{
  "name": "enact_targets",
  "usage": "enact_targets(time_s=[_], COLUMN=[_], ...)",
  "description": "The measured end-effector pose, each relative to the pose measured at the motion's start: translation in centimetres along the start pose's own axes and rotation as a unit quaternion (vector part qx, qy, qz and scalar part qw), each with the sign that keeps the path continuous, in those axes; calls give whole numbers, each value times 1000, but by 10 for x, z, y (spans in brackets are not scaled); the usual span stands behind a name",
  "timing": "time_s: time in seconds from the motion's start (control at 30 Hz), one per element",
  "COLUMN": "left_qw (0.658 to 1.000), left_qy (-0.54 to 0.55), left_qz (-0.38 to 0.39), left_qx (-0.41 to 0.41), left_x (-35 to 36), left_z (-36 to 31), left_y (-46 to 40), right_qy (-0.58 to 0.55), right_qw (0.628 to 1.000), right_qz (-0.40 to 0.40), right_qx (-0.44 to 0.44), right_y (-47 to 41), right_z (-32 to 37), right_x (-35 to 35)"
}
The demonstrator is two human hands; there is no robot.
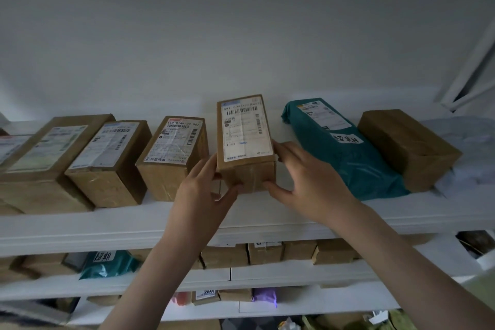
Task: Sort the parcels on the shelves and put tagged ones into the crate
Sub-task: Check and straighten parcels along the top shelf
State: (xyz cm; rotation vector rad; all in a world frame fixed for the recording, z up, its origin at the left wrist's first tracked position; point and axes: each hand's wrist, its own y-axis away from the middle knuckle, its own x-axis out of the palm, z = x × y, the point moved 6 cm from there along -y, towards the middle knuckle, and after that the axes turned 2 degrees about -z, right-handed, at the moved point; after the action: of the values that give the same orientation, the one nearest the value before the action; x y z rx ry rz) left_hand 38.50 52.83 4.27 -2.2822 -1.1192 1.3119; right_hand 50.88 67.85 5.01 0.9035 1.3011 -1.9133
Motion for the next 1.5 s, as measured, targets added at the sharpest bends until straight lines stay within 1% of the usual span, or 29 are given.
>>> enact_targets(time_s=[0.1,0.2,0.27,0.37,0.43,0.57,0.67,0.8,0.87,1.03,1.17,1.37,1.5], left_qw=[999,997,992,983,980,981,985,986,987,988,986,980,974], left_qy=[-35,-26,-45,-106,-116,-115,-88,-91,-90,-86,-92,-105,-110], left_qz=[2,18,26,38,59,82,87,110,115,123,139,172,196], left_qx=[-12,-76,-118,-143,-148,-130,-117,-89,-64,-32,-19,-7,-7], left_x=[4,7,7,6,8,17,34,67,82,107,120,134,144], left_z=[11,24,32,35,32,17,-4,-33,-48,-75,-79,-71,-63], left_y=[6,2,2,11,21,26,22,13,7,-3,-10,-25,-36], right_qy=[-5,-6,16,38,48,143,182,179,180,162,146,118,66], right_qw=[999,998,997,997,998,989,980,976,974,973,970,969,967], right_qz=[33,64,80,60,39,19,39,41,46,44,45,20,39], right_qx=[10,16,6,-5,7,35,74,115,127,157,189,218,242], right_y=[-2,-8,-11,-9,1,34,63,97,111,132,135,124,118], right_z=[-3,-4,-3,-3,-11,-47,-78,-103,-111,-126,-136,-149,-161], right_x=[16,27,26,3,-19,-55,-70,-83,-88,-96,-93,-90,-79])
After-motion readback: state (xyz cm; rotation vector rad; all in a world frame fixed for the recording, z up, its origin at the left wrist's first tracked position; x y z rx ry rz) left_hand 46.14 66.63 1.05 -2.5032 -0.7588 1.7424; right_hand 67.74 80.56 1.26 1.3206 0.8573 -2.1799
